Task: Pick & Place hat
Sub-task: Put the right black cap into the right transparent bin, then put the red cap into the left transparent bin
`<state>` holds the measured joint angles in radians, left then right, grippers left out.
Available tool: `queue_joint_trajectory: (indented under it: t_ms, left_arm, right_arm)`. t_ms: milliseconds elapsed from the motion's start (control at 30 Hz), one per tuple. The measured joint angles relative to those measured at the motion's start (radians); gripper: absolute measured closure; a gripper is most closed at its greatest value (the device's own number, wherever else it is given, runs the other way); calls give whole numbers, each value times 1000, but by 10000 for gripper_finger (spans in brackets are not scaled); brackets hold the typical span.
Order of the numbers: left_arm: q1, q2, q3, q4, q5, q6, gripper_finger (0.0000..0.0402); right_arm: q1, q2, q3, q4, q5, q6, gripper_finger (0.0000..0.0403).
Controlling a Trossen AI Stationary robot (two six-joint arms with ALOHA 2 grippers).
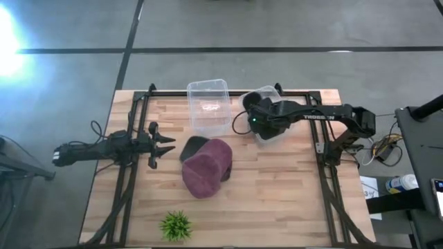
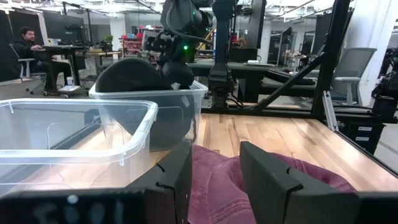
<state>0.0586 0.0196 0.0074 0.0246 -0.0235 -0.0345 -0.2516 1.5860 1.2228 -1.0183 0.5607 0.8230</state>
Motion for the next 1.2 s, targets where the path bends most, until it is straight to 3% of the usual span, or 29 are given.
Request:
queue_joint_trajectory:
  t_ms: [267,433,533,567,700,800,933,1067,1200]
  left_arm:
    - [0,0,0,0,0,0,274]
    - [0,0,0,2,-4,1,274]
    - [0,0,0,47,-63,20,274]
    - [0,0,0,71,-64,-23,274]
    - [-2,0,0,191,-40,-476,274]
    - [-2,2,0,273,-47,-722,274]
    - [-2,2,0,334,-61,-825,274]
    - [-2,8,6,352,-169,-904,274]
    - [-2,18,24,362,-138,-993,274]
  right_arm:
    - [40,-116,26,7,24,-26,209]
    - [79,-247,90,16,84,-45,174]
    - [98,-313,119,31,98,-50,163]
    - [104,-331,125,38,98,-52,160]
    - [129,-382,134,37,95,-28,157]
    - [145,-401,122,34,85,1,156]
    - [160,-388,102,34,41,16,156]
    - [171,-346,98,33,-22,12,156]
    - [184,-303,97,66,-168,14,160]
